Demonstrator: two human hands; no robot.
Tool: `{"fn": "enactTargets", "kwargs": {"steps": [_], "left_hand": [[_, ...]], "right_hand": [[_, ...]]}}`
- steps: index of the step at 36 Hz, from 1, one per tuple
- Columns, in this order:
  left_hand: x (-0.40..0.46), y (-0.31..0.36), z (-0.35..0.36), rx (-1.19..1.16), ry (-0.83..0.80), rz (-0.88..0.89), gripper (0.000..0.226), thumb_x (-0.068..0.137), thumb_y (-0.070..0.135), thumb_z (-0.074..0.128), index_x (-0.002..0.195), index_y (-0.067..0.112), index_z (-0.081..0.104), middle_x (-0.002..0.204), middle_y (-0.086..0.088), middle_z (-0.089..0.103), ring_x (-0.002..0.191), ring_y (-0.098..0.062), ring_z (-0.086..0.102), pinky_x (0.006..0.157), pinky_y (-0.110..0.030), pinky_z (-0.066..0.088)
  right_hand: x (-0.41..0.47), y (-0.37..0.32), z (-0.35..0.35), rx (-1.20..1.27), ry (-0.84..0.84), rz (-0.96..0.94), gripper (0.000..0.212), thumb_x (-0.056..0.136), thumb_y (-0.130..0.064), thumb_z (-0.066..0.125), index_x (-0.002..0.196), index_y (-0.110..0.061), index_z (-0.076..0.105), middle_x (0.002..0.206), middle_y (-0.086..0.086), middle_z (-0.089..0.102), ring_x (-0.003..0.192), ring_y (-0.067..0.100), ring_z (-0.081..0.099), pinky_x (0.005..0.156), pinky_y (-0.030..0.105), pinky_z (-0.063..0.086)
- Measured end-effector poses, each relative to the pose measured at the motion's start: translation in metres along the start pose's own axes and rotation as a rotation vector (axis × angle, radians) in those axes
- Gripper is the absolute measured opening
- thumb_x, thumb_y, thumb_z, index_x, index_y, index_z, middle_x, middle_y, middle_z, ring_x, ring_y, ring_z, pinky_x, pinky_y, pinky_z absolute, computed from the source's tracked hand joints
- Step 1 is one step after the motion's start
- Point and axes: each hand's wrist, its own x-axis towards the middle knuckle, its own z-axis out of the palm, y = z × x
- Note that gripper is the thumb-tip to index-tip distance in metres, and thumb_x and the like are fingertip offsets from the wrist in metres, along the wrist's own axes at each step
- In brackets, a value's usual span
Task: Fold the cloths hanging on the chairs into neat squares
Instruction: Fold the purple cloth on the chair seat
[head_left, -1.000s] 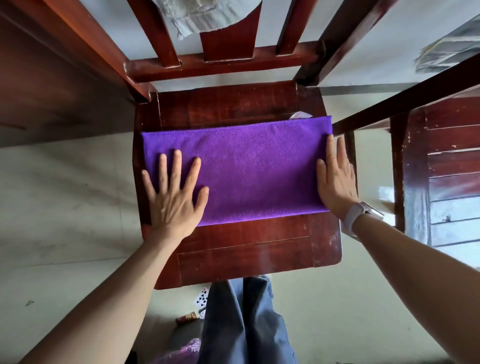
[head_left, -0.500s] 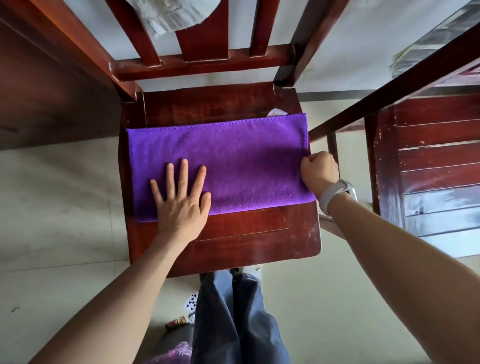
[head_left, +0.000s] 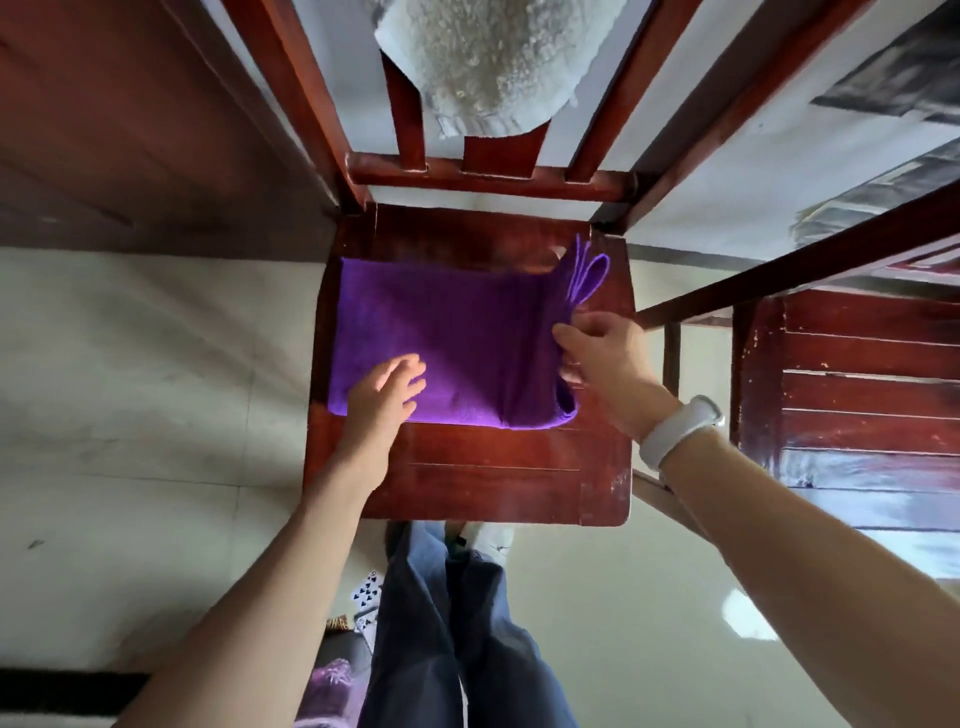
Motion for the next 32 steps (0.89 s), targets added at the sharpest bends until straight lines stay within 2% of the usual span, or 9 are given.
{"fn": "enactTargets", "kwargs": {"steps": [5, 8, 10, 12, 14, 17, 20, 27, 32], "left_hand": [[-0.006, -0.002, -0.023, -0.486, -0.034, -0.215, 0.024, 0.097, 0.028, 0.036, 0.102, 0.017, 0.057, 0.099, -0.002, 0.063, 0.09, -0.014, 0.062, 0.08, -0.03, 0.047], [0.002, -0.006, -0.038, -0.602, 0.012, -0.272, 0.033, 0.099, 0.037, 0.031, 0.107, 0.016, 0.054, 0.104, -0.003, 0.061, 0.097, -0.019, 0.058, 0.087, -0.037, 0.045], [0.006, -0.012, -0.045, -0.624, 0.01, -0.306, 0.039, 0.097, 0.041, 0.034, 0.118, 0.013, 0.051, 0.109, -0.006, 0.06, 0.102, -0.023, 0.057, 0.094, -0.041, 0.043], [0.009, -0.019, -0.048, -0.545, 0.021, -0.286, 0.032, 0.095, 0.036, 0.044, 0.114, 0.012, 0.053, 0.108, -0.009, 0.061, 0.097, -0.022, 0.06, 0.09, -0.038, 0.048], [0.012, -0.024, -0.047, -0.353, 0.058, -0.217, 0.021, 0.092, 0.027, 0.052, 0.105, 0.011, 0.057, 0.101, -0.012, 0.06, 0.085, -0.019, 0.062, 0.079, -0.03, 0.055], [0.019, -0.034, -0.044, 0.022, 0.156, -0.053, 0.037, 0.08, 0.039, 0.06, 0.094, 0.005, 0.062, 0.079, -0.012, 0.063, 0.073, -0.028, 0.064, 0.071, -0.035, 0.053], [0.021, -0.038, -0.044, 0.295, 0.323, 0.14, 0.021, 0.084, 0.024, 0.061, 0.084, 0.003, 0.065, 0.074, -0.018, 0.066, 0.073, -0.032, 0.062, 0.061, -0.028, 0.038], [0.016, -0.044, -0.049, 0.423, 0.404, 0.357, 0.019, 0.079, 0.014, 0.063, 0.095, 0.007, 0.07, 0.082, -0.012, 0.072, 0.065, -0.027, 0.061, 0.078, -0.033, 0.047], [0.012, -0.046, -0.054, 0.454, 0.396, 0.381, 0.021, 0.077, 0.016, 0.06, 0.095, 0.012, 0.069, 0.079, -0.01, 0.069, 0.072, -0.031, 0.06, 0.069, -0.033, 0.049]], "right_hand": [[-0.022, -0.036, 0.074, 0.04, -0.275, 0.005, 0.004, 0.087, 0.001, 0.055, 0.089, -0.001, 0.055, 0.067, 0.007, 0.054, 0.045, 0.006, 0.055, 0.054, 0.022, 0.055], [-0.017, -0.04, 0.104, -0.049, -0.34, 0.003, 0.016, 0.088, -0.002, 0.051, 0.077, -0.009, 0.059, 0.07, 0.01, 0.054, 0.059, 0.016, 0.052, 0.057, 0.024, 0.054], [-0.004, -0.035, 0.113, -0.291, -0.266, -0.093, 0.022, 0.088, -0.008, 0.049, 0.071, -0.012, 0.063, 0.074, 0.012, 0.058, 0.068, 0.022, 0.053, 0.071, 0.038, 0.054], [0.01, -0.031, 0.116, -0.549, -0.178, -0.187, 0.022, 0.089, -0.008, 0.047, 0.092, -0.009, 0.069, 0.096, 0.014, 0.067, 0.086, 0.027, 0.061, 0.083, 0.032, 0.047], [0.025, -0.031, 0.114, -0.725, -0.103, -0.286, 0.029, 0.089, -0.008, 0.045, 0.11, -0.011, 0.064, 0.114, 0.011, 0.064, 0.102, 0.028, 0.06, 0.08, 0.023, 0.041], [0.05, -0.034, 0.117, -0.951, -0.105, -0.465, 0.034, 0.089, -0.014, 0.046, 0.122, -0.017, 0.057, 0.125, 0.01, 0.056, 0.118, 0.031, 0.048, 0.095, 0.034, 0.038], [0.066, -0.041, 0.132, -1.163, -0.189, -0.527, 0.042, 0.092, -0.024, 0.046, 0.134, -0.022, 0.045, 0.14, 0.002, 0.044, 0.13, 0.026, 0.034, 0.102, 0.044, 0.03], [0.081, -0.053, 0.167, -1.34, -0.302, -0.559, 0.041, 0.092, -0.028, 0.049, 0.132, -0.02, 0.046, 0.133, 0.006, 0.045, 0.128, 0.028, 0.035, 0.101, 0.047, 0.03], [0.082, -0.058, 0.17, -1.328, -0.334, -0.518, 0.038, 0.09, -0.028, 0.052, 0.123, -0.012, 0.053, 0.126, 0.011, 0.048, 0.124, 0.031, 0.038, 0.102, 0.047, 0.034]]}}
